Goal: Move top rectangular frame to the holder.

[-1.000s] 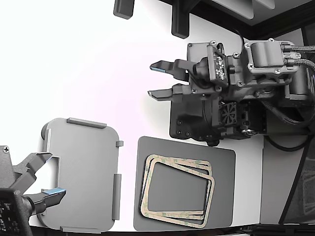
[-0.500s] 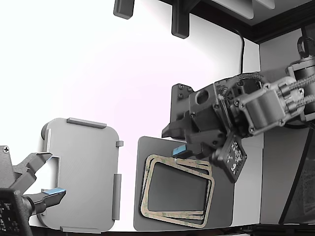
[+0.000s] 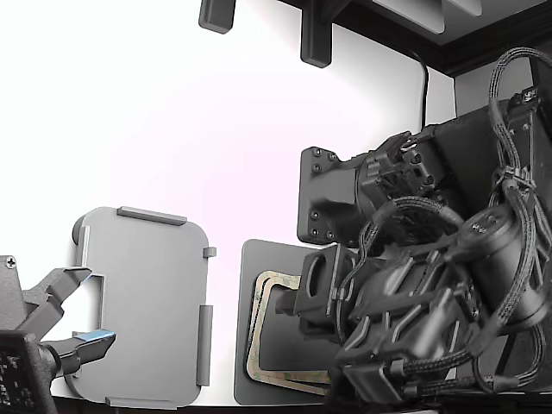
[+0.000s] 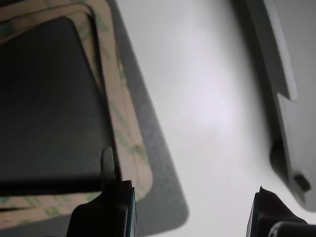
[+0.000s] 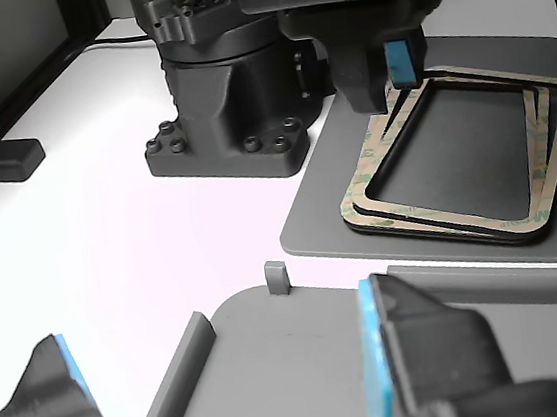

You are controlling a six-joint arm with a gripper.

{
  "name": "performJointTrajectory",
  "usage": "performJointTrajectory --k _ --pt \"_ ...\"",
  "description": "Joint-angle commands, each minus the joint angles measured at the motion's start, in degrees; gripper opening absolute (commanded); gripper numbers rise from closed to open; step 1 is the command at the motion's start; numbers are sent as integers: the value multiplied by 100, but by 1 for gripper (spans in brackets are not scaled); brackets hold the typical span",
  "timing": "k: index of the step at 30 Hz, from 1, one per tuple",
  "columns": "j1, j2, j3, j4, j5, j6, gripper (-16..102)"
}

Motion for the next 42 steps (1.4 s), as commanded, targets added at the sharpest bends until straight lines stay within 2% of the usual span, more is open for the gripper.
performJointTrajectory --k 1,6,17,28,35,42 --pt "70 -422 -492 53 -35 26 96" --pt "396 -747 -466 -141 158 343 98" --pt "923 -694 439 -1028 88 1266 80" --pt "1160 -536 1107 -1925 316 1406 75" --pt "1134 -519 1230 -2013 396 1450 66" --pt "1020 -439 1380 -2136 299 1301 63"
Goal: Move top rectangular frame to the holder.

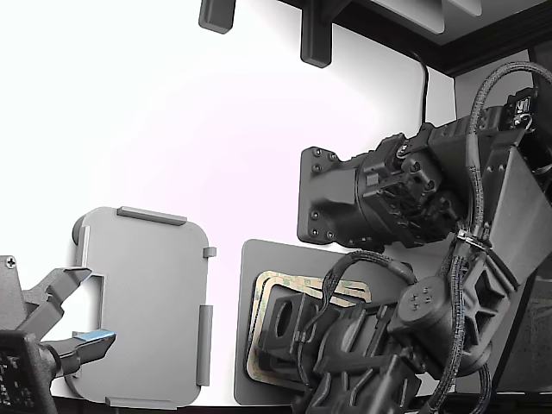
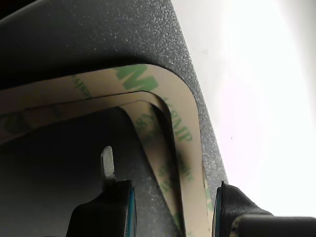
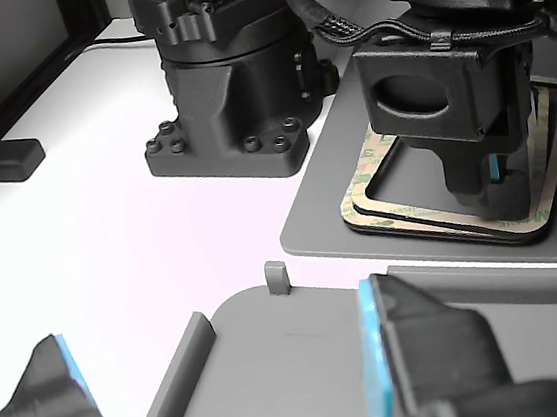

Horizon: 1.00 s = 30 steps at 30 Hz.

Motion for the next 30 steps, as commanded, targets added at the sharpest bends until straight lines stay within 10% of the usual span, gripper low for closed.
performJointTrajectory --k 1,30 --pt "-114 211 -70 -70 9 -53 63" --pt "-475 -123 -88 -193 -149 -475 56"
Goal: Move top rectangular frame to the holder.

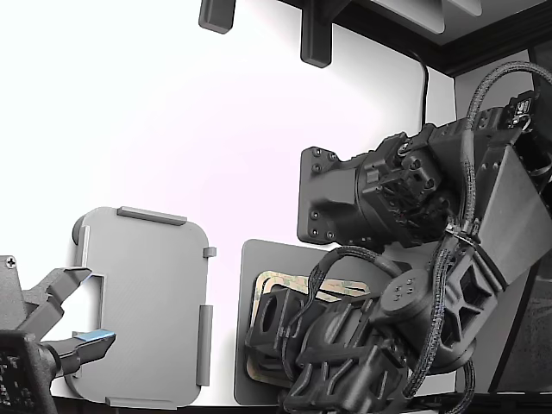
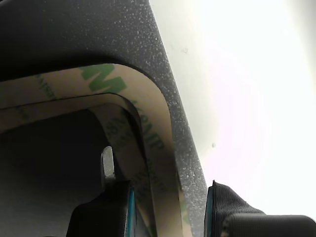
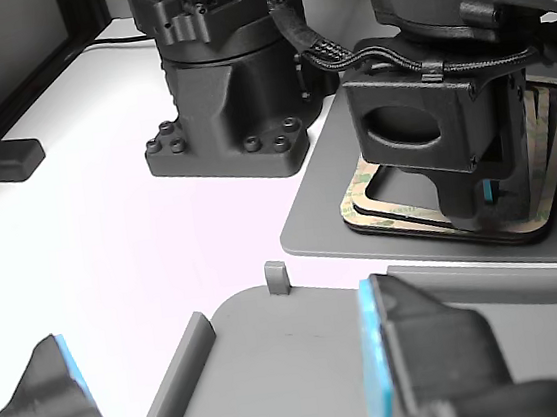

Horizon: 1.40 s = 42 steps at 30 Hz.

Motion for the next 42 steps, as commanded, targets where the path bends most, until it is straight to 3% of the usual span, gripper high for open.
performJointTrajectory --k 1,21,31,35,42 --pt "-105 79 -105 -26 9 -18 56" --pt "-114 26 -70 -114 26 -105 37" --pt "-114 26 -53 -105 44 -202 35" --pt "-114 26 -44 -114 70 -185 26" --pt "-123 35 -44 -132 158 -185 -5"
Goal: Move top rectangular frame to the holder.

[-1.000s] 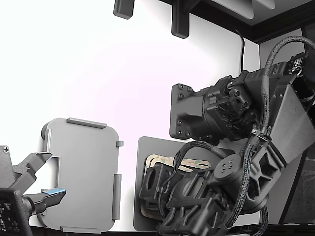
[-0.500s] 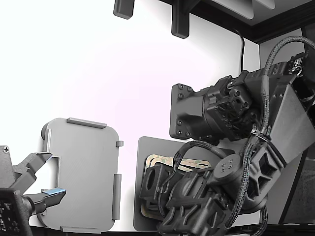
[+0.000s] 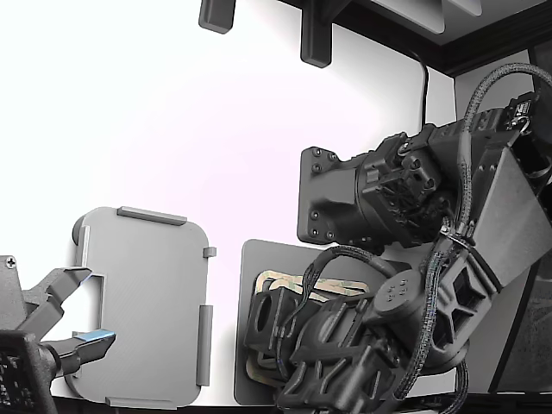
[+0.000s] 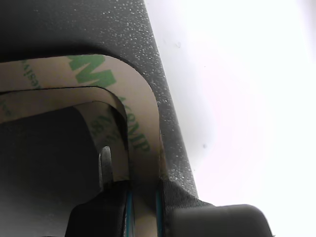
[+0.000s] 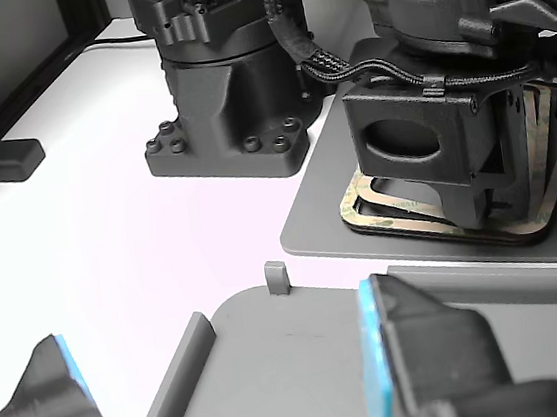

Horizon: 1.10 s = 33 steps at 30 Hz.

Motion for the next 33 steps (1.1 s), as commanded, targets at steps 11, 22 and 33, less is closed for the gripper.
performJointTrajectory --k 11,22,33 --pt "-97 132 -712 606 9 -79 -10" --pt "-650 149 -2303 2083 79 1072 -11" --pt "-1731 246 -3410 2443 510 2672 -11"
